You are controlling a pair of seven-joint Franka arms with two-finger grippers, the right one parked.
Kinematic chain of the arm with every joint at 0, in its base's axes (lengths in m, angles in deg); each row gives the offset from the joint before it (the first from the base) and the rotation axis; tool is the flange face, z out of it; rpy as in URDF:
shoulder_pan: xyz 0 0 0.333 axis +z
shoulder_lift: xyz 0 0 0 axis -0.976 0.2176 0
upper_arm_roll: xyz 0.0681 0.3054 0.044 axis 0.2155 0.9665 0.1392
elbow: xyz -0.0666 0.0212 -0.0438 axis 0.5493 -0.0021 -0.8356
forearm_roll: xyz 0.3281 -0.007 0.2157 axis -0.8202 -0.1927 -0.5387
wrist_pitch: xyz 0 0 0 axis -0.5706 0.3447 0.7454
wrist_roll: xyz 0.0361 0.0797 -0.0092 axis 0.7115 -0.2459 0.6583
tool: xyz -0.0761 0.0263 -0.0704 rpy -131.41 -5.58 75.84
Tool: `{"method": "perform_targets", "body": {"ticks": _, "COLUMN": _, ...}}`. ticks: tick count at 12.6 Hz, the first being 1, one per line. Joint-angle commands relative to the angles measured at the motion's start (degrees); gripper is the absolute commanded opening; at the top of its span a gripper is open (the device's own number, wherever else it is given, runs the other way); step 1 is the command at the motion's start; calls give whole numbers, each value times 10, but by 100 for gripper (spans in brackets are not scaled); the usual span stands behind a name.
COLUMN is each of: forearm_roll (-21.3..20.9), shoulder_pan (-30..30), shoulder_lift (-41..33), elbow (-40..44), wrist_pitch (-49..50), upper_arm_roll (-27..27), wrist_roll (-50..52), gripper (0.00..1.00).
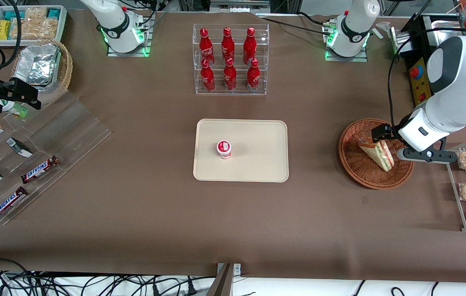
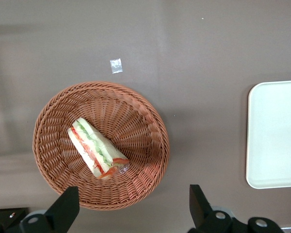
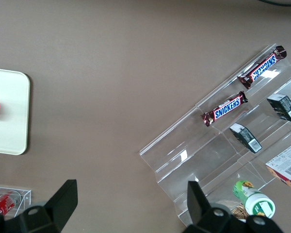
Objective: Place sandwich from basket to tray
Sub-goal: 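Lower the open left gripper toward the wrapped sandwich in the basket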
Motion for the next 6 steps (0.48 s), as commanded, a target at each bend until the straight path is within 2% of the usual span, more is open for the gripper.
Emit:
{"method": "perform_targets", "body": {"ticks": 1, "forearm_roll": -1, "shoulder_pan": 4, "shoulder_lift": 5, "elbow": 15, "wrist_pitch": 14, "upper_arm_roll": -2, "wrist_roll": 10, "gripper": 100}}
{"method": "perform_targets", "body": {"ticks": 6, "forearm_roll": -7, "shoulder_pan": 9, "shoulder_lift": 6, "elbow": 17, "wrist_pitch": 15, "upper_arm_roll": 0, "wrist_roll": 4, "gripper": 100}}
